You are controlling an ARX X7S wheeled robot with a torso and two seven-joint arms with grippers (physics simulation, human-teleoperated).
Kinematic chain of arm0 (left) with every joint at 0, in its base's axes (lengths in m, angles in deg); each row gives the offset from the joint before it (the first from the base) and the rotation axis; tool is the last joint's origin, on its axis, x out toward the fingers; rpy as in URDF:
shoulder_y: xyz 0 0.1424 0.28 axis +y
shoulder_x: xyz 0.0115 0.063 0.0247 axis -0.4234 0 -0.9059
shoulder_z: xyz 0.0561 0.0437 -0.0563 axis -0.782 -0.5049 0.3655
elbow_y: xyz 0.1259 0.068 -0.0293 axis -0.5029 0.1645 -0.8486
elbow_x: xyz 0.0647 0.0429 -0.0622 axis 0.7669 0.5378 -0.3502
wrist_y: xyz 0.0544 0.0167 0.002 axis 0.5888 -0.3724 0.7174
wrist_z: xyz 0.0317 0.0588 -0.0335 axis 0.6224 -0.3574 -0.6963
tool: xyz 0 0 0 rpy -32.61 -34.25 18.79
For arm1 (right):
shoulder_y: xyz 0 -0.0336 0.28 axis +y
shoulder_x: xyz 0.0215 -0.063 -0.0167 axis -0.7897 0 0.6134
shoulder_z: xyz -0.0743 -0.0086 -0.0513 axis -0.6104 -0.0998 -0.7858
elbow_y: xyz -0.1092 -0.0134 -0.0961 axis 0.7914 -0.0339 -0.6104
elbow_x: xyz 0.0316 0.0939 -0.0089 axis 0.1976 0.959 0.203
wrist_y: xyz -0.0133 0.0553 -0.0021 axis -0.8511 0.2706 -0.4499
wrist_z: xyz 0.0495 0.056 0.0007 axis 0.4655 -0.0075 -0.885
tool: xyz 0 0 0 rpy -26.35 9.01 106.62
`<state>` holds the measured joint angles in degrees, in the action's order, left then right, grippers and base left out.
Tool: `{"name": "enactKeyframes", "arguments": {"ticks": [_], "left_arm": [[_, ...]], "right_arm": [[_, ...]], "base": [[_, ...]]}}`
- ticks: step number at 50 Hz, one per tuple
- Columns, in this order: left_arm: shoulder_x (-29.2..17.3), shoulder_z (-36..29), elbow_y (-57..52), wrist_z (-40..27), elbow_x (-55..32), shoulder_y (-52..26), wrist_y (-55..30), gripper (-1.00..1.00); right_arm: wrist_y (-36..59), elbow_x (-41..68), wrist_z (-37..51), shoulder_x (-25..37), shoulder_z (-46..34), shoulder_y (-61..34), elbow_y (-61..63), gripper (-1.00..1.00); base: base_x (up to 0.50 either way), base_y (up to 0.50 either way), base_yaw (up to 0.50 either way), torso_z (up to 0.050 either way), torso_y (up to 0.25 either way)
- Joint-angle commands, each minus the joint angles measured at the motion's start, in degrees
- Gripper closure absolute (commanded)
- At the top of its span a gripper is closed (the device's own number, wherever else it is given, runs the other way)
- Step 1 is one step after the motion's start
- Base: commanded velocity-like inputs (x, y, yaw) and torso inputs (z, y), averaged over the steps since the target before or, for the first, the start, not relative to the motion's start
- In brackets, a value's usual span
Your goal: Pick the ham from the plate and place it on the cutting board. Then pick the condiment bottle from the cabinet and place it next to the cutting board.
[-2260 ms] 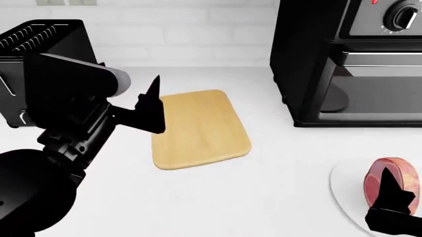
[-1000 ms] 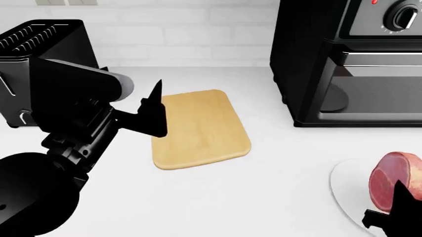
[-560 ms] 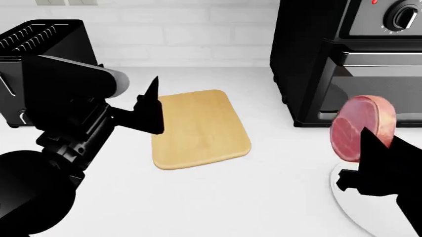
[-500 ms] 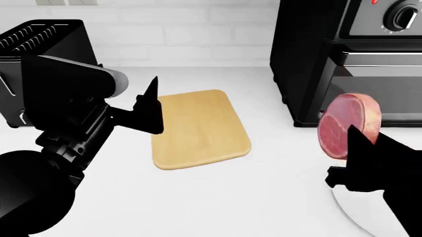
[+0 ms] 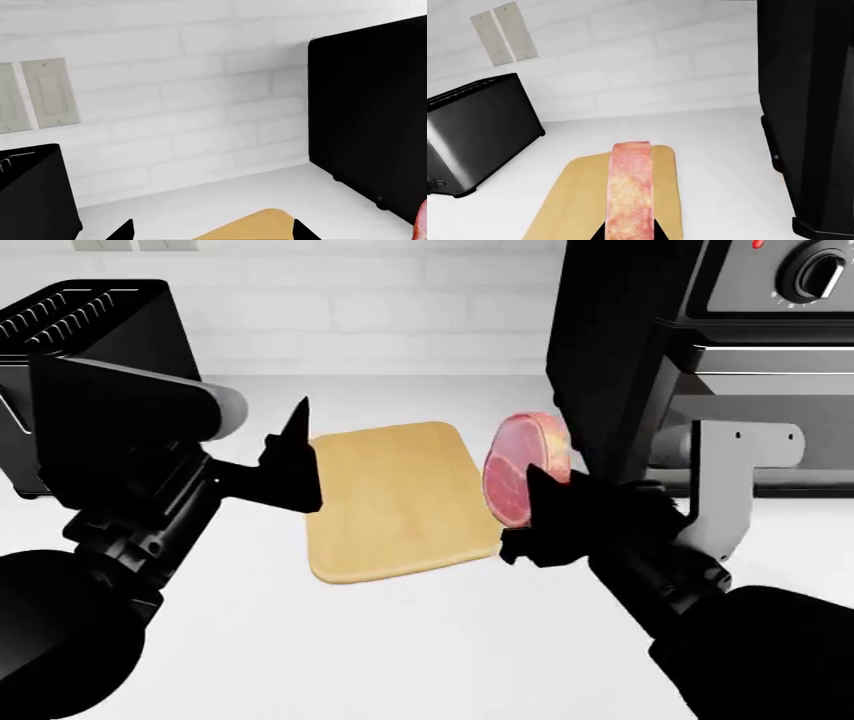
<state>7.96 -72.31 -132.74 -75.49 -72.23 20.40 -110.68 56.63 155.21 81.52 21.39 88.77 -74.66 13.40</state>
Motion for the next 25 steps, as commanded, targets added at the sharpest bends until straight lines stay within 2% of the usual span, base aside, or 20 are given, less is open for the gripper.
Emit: {"name": "enactKeyframes", "arguments": {"ticks": [1, 9, 25], "left_arm": [[-0.8, -0.1, 0.5, -0.2, -0.2, 0.4, 0.8, -1.0], [-1.4, -1.5, 1.0, 0.1, 1.0, 1.0, 2.2, -1.0], [-2.5, -3.3, 1.9, 0.7, 2.3, 1.8, 4.3, -1.0]], "right_arm": [[-1.7, -16.2, -16.0, -5.8, -10.2, -7.4, -13.0, 1.0], [-5.9, -23.7, -26.0, -10.2, -16.0, -13.8, -25.0, 1.0], [-11.3, -31.0, -38.0, -18.0, -23.6, -22.9, -46.4, 1.0]], "base": [[0.0, 0.0, 0.0, 0.0, 0.0], [0.0, 0.0, 0.0, 0.0, 0.0], [0.0, 0.0, 0.0, 0.0, 0.001]]}}
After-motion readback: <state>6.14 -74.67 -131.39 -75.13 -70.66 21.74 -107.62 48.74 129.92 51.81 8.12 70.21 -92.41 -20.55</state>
